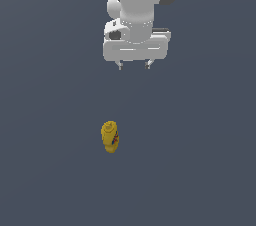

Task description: Pick up the object and move it to a goal position.

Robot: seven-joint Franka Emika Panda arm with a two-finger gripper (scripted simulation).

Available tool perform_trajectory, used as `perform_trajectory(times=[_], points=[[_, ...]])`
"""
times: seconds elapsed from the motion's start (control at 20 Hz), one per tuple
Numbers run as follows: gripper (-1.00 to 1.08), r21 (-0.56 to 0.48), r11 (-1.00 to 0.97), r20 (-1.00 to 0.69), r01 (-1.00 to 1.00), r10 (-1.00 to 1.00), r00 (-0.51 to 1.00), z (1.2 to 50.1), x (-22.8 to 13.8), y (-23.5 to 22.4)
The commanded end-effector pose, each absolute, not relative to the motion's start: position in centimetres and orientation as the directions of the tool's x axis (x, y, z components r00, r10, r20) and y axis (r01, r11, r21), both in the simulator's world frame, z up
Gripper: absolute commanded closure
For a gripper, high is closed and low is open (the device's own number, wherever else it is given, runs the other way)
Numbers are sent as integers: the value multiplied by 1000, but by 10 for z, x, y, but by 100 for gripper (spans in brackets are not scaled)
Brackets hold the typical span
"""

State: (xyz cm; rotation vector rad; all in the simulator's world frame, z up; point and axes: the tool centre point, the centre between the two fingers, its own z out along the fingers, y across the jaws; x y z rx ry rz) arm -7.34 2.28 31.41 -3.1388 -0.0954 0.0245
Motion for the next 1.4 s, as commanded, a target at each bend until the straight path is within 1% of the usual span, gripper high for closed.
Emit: perform_trajectory(times=[0.0,0.15,0.45,0.7,0.9,1.35], points=[[-92,-2,-998,-16,61,61,998,314,-73,23],[-92,-6,-998,-11,67,67,998,316,-73,30],[-92,-22,-995,5,92,92,996,326,-73,57],[-92,-21,-996,4,87,86,996,325,-71,55],[-92,-23,-997,4,72,72,997,322,-62,50],[-92,-27,-1000,2,-1,-1,1000,306,-19,26]])
